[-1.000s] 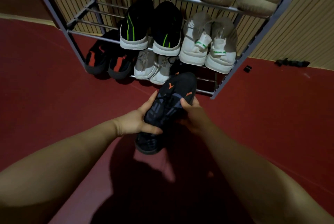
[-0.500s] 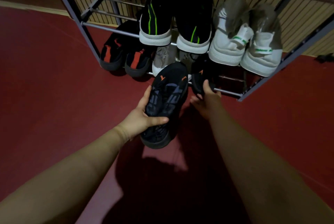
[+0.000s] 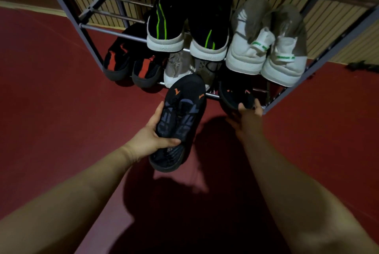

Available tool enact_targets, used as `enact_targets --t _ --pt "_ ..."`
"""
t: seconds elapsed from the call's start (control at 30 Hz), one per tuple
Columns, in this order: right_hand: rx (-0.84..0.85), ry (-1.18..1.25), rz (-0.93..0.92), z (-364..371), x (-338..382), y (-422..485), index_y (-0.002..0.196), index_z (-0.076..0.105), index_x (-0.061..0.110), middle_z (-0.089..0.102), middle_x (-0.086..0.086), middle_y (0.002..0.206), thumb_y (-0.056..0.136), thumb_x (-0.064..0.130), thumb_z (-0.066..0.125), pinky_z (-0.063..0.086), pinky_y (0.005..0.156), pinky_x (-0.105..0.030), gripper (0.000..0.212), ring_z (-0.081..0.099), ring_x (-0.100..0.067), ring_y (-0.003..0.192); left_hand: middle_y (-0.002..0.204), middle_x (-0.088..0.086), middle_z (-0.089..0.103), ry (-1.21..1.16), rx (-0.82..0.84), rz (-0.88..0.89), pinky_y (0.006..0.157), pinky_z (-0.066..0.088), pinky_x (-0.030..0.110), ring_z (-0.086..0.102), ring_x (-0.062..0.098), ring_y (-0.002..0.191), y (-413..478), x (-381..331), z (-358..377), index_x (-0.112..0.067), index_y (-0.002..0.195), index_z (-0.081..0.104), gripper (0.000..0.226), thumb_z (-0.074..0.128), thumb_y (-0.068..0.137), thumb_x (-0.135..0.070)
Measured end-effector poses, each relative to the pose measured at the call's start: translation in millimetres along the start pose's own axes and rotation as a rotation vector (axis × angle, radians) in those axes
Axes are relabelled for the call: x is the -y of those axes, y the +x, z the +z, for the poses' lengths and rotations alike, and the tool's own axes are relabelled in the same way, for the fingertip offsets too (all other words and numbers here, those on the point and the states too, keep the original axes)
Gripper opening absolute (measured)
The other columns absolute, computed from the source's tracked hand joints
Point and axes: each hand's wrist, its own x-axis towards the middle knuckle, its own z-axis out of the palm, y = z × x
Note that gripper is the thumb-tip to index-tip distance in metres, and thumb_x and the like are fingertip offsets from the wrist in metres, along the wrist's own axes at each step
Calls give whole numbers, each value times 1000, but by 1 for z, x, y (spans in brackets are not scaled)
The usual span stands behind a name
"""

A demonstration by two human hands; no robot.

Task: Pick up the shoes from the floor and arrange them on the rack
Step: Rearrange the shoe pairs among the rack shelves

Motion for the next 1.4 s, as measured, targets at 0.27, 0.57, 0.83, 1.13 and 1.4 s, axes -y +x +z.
enact_targets --t 0.27,0.57,0.83,1.13,1.4 --pt "63 115 -119 -75 54 -29 144 29 11 45 -12 140 99 2 38 55 78 -34 47 60 -25 103 126 -14 51 -35 -10 -5 103 39 32 53 5 112 -7 -7 23 -39 148 5 107 70 76 6" --pt "44 97 -124 -143 87 -50 99 58 14 64 -5 94 95 9 35 57 57 -25 24 66 -16 70 128 -17 49 -36 20 -9 102 37 31 48 8 119 -11 -15 25 -39 148 7 124 84 53 -27" --pt "279 164 -132 -175 108 -44 88 77 9 72 -12 96 22 34 84 57 75 -33 71 70 -23 86 131 -10 47 -11 44 14 104 36 30 47 9 119 -15 -25 34 -36 149 9 114 80 59 -29" --pt "409 198 -120 -165 133 -54 90 77 7 72 -15 96 25 35 81 57 76 -39 71 70 -29 88 138 -8 39 117 25 94 96 33 17 38 5 124 -23 -37 22 -30 149 13 55 35 100 -23" --pt "357 139 42 -91 119 -75 71 75 5 69 -14 75 70 29 46 57 66 -31 38 68 -29 67 142 -18 38 190 245 189 107 30 15 39 -3 128 -23 -53 27 -44 143 19 110 40 49 -96"
